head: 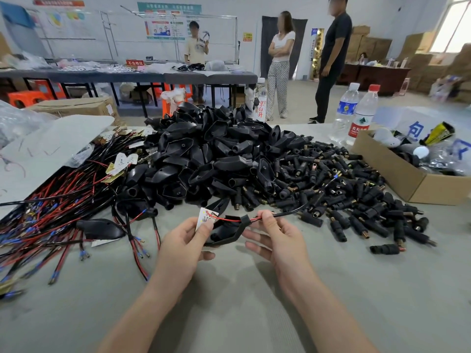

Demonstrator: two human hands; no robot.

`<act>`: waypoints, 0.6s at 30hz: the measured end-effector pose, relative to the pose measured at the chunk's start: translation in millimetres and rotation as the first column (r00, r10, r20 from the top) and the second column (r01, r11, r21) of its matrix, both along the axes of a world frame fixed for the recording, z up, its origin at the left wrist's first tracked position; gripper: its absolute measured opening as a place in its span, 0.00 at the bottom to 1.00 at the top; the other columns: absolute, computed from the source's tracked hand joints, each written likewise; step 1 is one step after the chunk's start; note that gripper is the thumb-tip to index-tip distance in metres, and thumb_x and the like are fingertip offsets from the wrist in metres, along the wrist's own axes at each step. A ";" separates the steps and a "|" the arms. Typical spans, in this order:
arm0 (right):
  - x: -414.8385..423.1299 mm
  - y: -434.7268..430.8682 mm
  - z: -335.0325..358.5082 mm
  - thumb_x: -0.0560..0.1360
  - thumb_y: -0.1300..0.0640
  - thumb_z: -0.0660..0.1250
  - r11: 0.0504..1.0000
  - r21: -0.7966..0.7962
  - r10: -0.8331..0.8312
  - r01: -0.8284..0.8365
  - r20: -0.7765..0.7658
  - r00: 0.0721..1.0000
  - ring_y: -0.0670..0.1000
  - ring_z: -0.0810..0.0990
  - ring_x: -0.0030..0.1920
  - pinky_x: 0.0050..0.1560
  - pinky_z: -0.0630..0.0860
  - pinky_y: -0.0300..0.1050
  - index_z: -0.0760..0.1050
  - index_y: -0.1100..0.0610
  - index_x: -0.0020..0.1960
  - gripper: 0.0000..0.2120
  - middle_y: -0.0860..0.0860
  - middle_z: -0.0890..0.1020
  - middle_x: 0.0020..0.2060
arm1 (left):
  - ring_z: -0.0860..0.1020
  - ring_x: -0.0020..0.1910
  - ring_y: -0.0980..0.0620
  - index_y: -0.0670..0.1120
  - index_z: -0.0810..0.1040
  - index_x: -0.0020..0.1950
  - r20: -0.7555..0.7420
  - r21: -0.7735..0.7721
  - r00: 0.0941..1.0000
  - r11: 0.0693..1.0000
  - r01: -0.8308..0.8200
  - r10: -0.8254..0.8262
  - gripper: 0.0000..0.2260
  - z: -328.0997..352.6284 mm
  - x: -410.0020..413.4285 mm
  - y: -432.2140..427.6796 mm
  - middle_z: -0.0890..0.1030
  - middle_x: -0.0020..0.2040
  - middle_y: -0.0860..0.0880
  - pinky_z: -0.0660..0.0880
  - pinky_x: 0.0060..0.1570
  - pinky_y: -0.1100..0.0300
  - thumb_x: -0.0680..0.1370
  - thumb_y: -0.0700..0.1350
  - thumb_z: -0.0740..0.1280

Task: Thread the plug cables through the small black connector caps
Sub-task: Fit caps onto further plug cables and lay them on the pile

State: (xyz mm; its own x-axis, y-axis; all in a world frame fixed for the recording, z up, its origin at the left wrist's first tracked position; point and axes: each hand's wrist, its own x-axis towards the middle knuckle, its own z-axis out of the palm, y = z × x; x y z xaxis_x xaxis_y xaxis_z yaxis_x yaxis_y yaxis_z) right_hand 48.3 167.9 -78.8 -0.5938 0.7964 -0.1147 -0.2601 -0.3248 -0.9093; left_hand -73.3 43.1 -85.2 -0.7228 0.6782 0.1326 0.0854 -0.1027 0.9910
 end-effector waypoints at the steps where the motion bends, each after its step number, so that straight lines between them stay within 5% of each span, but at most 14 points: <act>1: 0.0 1.2 -0.6 0.80 0.51 0.66 1.000 0.008 -0.019 0.018 0.011 1.000 0.55 0.87 0.44 0.35 0.81 0.42 0.78 0.62 0.51 0.13 0.53 0.87 0.41 | 0.83 0.47 0.56 0.52 0.84 0.54 -0.054 -0.017 0.998 1.000 -0.009 0.008 0.09 -1.1 0.0 0.0 0.87 0.49 0.54 0.82 0.39 0.60 0.83 0.44 0.64; 13: 2.7 7.7 -1.3 0.82 0.50 0.64 0.993 0.042 -0.108 0.107 0.023 0.994 0.53 0.87 0.44 0.38 0.81 0.40 0.77 0.59 0.50 0.13 0.55 0.87 0.44 | 0.82 0.36 0.60 0.66 0.81 0.52 -0.352 -0.147 0.936 0.988 -0.039 -0.016 0.14 -7.2 -2.1 -2.7 0.85 0.41 0.58 0.77 0.38 0.70 0.83 0.46 0.63; 18: 3.2 7.5 -0.9 0.82 0.50 0.64 0.992 0.026 -0.125 0.124 0.005 0.992 0.52 0.87 0.43 0.37 0.81 0.40 0.77 0.58 0.49 0.12 0.54 0.87 0.44 | 0.77 0.35 0.49 0.72 0.79 0.53 -0.406 -0.152 0.914 0.986 -0.074 0.006 0.17 -11.2 -4.1 -2.2 0.82 0.38 0.46 0.79 0.40 0.55 0.83 0.47 0.64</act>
